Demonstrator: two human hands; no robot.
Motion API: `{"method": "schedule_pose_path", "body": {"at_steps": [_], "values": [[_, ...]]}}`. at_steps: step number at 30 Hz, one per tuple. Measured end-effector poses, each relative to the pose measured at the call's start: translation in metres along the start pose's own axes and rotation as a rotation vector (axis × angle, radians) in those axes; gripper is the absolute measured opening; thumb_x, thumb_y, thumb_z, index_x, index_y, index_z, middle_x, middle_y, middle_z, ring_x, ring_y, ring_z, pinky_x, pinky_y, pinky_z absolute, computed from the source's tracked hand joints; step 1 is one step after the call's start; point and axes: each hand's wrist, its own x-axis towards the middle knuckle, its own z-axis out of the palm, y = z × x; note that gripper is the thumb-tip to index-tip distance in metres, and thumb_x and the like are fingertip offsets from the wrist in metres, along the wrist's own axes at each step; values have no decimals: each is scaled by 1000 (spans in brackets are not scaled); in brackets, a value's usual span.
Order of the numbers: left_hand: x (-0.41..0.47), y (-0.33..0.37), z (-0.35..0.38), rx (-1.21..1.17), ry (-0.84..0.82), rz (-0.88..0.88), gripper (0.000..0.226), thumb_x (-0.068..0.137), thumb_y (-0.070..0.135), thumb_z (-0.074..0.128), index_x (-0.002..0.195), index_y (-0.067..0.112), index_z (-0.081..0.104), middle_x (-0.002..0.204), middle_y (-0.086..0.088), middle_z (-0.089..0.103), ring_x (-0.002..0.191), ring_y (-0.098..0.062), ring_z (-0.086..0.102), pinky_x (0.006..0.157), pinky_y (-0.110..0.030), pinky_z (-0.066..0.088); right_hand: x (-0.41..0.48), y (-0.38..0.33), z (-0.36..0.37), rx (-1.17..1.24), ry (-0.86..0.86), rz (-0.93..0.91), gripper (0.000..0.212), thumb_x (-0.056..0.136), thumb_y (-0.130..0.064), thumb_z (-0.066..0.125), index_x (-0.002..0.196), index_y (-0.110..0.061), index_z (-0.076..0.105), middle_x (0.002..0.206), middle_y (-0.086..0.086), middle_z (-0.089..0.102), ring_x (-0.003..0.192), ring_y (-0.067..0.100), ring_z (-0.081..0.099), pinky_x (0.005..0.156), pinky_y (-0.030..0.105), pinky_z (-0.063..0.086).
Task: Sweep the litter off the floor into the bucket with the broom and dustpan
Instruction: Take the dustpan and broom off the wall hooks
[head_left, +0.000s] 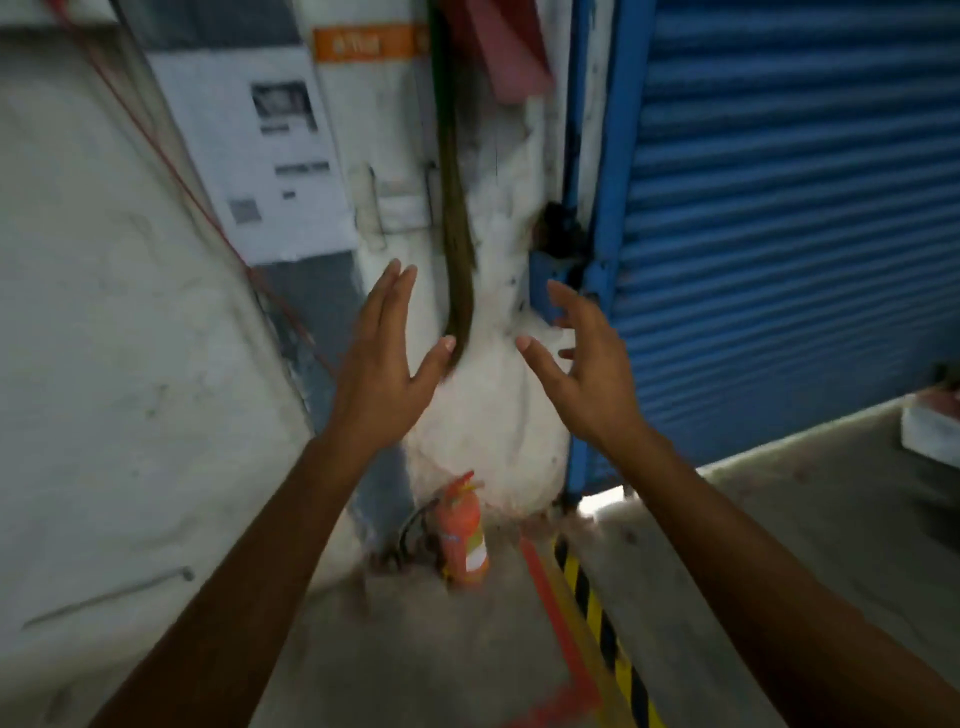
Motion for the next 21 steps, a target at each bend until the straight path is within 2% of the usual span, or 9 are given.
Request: {"method": "schedule_pose_path", "body": {"at_steps": [2, 6, 10, 15, 17, 19, 21], "values": [[62, -15, -6, 37, 52, 66, 73, 98, 43, 53, 158, 12, 26, 166, -8, 23, 152, -20, 21, 119, -18, 14, 60, -4, 8, 14, 28, -51, 73, 91, -61, 53, 151, -22, 40, 145, 2, 50, 122, 13, 53, 95, 47, 54], [162, -34, -25, 115, 145, 144, 71, 100, 41, 52, 157, 9, 27, 165, -10, 27, 151, -21, 24, 117, -11, 12, 159, -14, 19, 13, 60, -165, 69, 94, -57, 54, 151, -20, 41, 145, 2, 50, 123, 14, 54, 97, 46, 53], [245, -40, -44, 201, 203, 211, 69, 100, 42, 51, 157, 10, 27, 165, -10, 26, 151, -23, 24, 119, -28, 20, 248, -22, 18, 11, 126, -295, 66, 94, -55, 56, 148, -17, 44, 143, 3, 52, 124, 20, 54, 93, 51, 54], [322, -44, -61, 269, 251, 215, 67, 98, 46, 49, 155, 13, 33, 162, -9, 32, 149, -24, 28, 115, -33, 24, 336, -26, 5, -33, 163, -395, 69, 93, -60, 51, 148, -20, 42, 141, 3, 52, 122, 21, 55, 91, 48, 56], [361, -43, -63, 289, 267, 193, 66, 97, 47, 48, 153, 13, 37, 158, -10, 37, 146, -26, 33, 114, -35, 26, 378, -28, -6, -45, 170, -417, 64, 95, -53, 56, 147, -18, 44, 138, 4, 54, 119, 20, 56, 94, 45, 55], [403, -39, -65, 298, 312, 180, 65, 96, 48, 47, 149, 11, 43, 152, -12, 45, 139, -28, 41, 113, -40, 34, 421, -30, -15, -50, 179, -423, 60, 96, -44, 62, 147, -18, 44, 138, 4, 55, 117, 20, 57, 96, 41, 52], [445, -34, -72, 265, 357, 138, 62, 95, 48, 49, 144, 10, 49, 145, -12, 51, 129, -30, 49, 107, -47, 44, 460, -33, -23, -48, 170, -398, 64, 96, -46, 61, 150, -19, 41, 144, 5, 52, 122, 21, 55, 98, 42, 51]]}}
